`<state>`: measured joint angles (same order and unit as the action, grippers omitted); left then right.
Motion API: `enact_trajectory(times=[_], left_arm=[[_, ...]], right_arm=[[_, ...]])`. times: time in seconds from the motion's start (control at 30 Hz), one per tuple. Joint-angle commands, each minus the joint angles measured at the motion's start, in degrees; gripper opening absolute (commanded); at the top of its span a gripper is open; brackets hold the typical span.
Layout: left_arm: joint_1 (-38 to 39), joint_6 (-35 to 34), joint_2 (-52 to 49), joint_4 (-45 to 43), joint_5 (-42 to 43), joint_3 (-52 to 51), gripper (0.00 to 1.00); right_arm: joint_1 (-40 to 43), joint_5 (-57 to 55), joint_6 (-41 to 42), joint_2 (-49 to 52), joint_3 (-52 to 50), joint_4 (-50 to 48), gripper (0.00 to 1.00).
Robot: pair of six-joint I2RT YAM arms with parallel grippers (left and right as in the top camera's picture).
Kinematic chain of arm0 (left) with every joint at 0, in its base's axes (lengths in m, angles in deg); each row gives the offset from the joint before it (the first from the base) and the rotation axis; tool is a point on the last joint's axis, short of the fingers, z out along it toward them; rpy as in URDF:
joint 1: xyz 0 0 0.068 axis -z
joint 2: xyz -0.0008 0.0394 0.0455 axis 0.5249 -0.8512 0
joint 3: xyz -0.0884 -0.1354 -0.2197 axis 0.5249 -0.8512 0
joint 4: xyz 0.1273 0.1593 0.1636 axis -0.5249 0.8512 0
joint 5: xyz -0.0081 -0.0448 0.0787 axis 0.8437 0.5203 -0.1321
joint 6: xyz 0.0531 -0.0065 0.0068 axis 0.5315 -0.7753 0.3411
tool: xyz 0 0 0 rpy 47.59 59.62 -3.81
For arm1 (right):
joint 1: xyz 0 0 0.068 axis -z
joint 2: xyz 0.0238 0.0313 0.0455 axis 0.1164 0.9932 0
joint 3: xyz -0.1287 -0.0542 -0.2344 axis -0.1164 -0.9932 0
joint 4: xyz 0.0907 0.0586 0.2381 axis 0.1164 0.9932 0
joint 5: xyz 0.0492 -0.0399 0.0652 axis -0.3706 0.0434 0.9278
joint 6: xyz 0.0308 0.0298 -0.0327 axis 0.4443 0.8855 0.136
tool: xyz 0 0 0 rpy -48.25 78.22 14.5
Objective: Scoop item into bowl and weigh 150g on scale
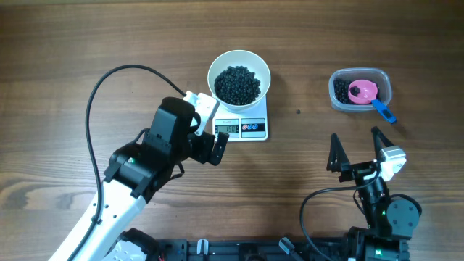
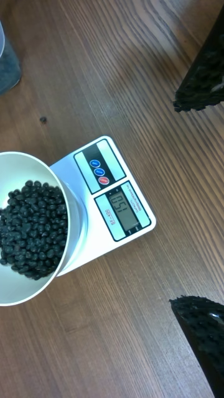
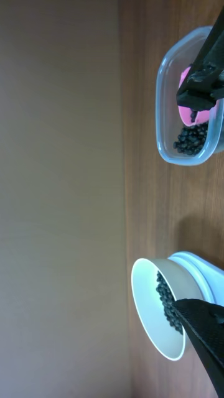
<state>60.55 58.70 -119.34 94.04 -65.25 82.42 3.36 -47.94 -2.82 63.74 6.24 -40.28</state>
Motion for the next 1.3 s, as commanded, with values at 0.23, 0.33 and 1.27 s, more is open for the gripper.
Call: enact_trajectory(times=[0.23, 0.33, 1.27], left_arm=[[0.3, 0.9, 0.0, -0.1, 0.9, -0.2, 1.0], [0.3, 0.9, 0.0, -0.1, 0.9, -0.2, 1.0], [0.3, 0.9, 0.0, 0.0, 0.9, -0.2, 1.0]], right_arm=[[-3.2, -8.7, -2.7, -0.8, -0.3, 4.4, 0.99], [-3.2, -9.0, -2.7, -0.8, -0.3, 4.5, 1.0], [-3.2, -8.2, -2.7, -0.8, -0.3, 4.3, 1.0]])
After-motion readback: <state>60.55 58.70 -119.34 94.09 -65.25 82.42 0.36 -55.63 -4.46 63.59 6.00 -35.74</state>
